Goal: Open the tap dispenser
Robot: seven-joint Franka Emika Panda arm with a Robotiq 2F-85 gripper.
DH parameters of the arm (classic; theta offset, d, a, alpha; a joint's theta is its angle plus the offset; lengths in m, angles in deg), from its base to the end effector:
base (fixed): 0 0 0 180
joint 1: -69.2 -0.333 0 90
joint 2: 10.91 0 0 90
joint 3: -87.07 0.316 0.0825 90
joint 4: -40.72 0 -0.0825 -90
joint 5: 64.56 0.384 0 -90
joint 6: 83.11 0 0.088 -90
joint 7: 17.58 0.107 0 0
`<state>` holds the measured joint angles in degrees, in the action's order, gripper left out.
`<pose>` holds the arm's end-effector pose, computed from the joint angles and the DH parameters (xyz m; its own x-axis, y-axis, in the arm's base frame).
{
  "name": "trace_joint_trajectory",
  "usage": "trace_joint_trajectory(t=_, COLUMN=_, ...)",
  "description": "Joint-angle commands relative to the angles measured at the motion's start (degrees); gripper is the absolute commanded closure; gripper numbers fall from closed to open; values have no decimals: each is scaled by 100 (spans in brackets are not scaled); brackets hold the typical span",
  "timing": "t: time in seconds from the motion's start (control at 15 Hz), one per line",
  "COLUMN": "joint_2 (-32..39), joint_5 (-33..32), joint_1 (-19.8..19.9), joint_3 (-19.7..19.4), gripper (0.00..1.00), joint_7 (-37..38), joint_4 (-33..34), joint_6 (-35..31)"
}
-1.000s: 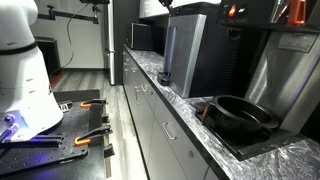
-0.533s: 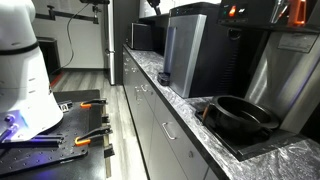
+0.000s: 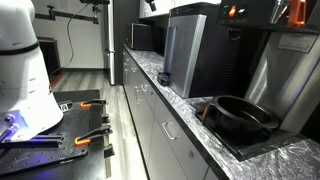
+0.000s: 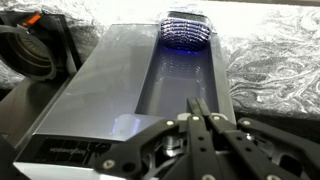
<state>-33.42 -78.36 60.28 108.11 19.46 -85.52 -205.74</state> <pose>0.4043 0.2438 0.5620 0.9028 0.0037 0.4300 -0.0571 -0.9901 0.1285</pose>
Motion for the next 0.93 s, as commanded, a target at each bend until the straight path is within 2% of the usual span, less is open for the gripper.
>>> trace_joint_trajectory(t=0.0, joint_2=-190, joint_5=210, joint_1=-63, joint_3=-101, gripper=100, joint_7=-240, joint_4=-153, joint_6=45)
trace_joint_trajectory(t=0.07, joint_2=-214, joint_5=236, joint_1=-62, joint_3=-105, gripper=92, joint_7=-255, joint_4=-183, joint_6=47)
trace_joint_trajectory(t=0.13, joint_2=-237, joint_5=275, joint_1=-59, joint_3=-111, gripper=72, joint_7=-276, joint_4=-209, joint_6=10)
trace_joint_trajectory(t=0.2, joint_2=-262, joint_5=298, joint_1=-58, joint_3=-116, gripper=66, joint_7=-291, joint_4=-241, joint_6=-35)
trace_joint_trajectory(t=0.27, joint_2=-75, joint_5=160, joint_1=30, joint_3=2, gripper=82, joint_7=-113, joint_4=-84, joint_6=10)
trace_joint_trajectory(t=0.4, joint_2=-105, joint_5=179, joint_1=32, joint_3=-4, gripper=69, joint_7=-124, joint_4=-103, joint_6=10)
trace_joint_trajectory(t=0.47, joint_2=-113, joint_5=181, joint_1=33, joint_3=-4, gripper=66, joint_7=-127, joint_4=-107, joint_6=9)
trace_joint_trajectory(t=0.87, joint_2=-119, joint_5=182, joint_1=34, joint_3=-5, gripper=66, joint_7=-128, joint_4=-109, joint_6=9)
